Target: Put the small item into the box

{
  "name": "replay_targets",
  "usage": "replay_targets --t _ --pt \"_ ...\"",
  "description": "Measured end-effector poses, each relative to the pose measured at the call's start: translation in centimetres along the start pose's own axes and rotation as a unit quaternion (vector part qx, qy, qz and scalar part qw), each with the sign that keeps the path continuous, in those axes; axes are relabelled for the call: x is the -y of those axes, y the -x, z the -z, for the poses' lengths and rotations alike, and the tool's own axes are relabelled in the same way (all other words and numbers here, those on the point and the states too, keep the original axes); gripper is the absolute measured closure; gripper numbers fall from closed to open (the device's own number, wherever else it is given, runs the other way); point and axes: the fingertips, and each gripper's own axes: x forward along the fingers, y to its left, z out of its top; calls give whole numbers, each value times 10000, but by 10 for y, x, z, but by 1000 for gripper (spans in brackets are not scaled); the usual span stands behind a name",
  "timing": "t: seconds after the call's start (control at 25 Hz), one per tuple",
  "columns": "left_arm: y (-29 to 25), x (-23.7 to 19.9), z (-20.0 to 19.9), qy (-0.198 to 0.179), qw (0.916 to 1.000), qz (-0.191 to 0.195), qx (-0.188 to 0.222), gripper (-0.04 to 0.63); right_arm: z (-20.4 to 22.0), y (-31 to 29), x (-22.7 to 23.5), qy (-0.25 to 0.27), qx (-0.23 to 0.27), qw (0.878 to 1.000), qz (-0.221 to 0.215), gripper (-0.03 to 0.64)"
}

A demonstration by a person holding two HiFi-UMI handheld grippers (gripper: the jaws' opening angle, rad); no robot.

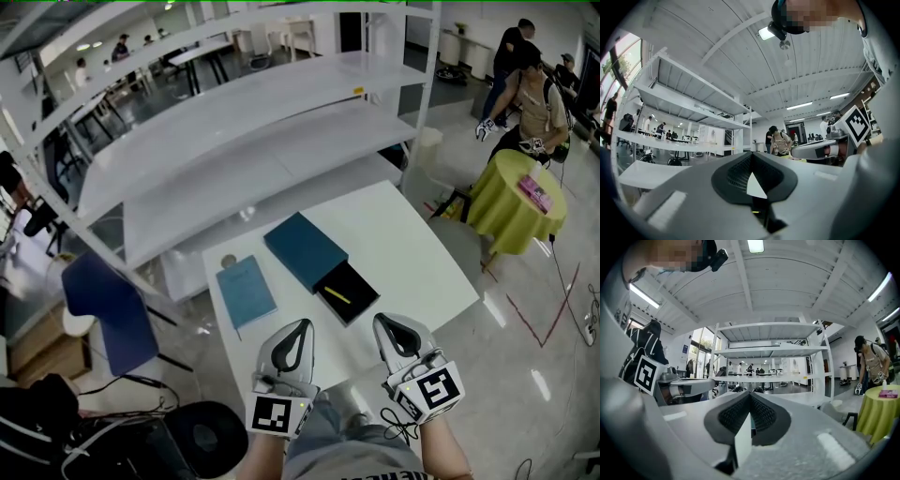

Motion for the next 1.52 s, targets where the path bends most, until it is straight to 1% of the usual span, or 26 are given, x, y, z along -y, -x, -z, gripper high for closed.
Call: replay_targets --t 0.48,0.88,1.28,1.52 --pt "14 13 -1 -5 10000 -35 -3 575 -11 25 -3 111 213 9997 79 612" --pt "23 16 4 -8 9999 -140 -90 575 -12 39 -3 188 257 9994 133 612" --pt "26 22 4 -23 9999 -143 -82 575 -13 47 -4 112 348 9993 107 614" --pt "27 26 1 -39 9999 -140 -62 575 -16 50 -5 150 396 9990 129 614"
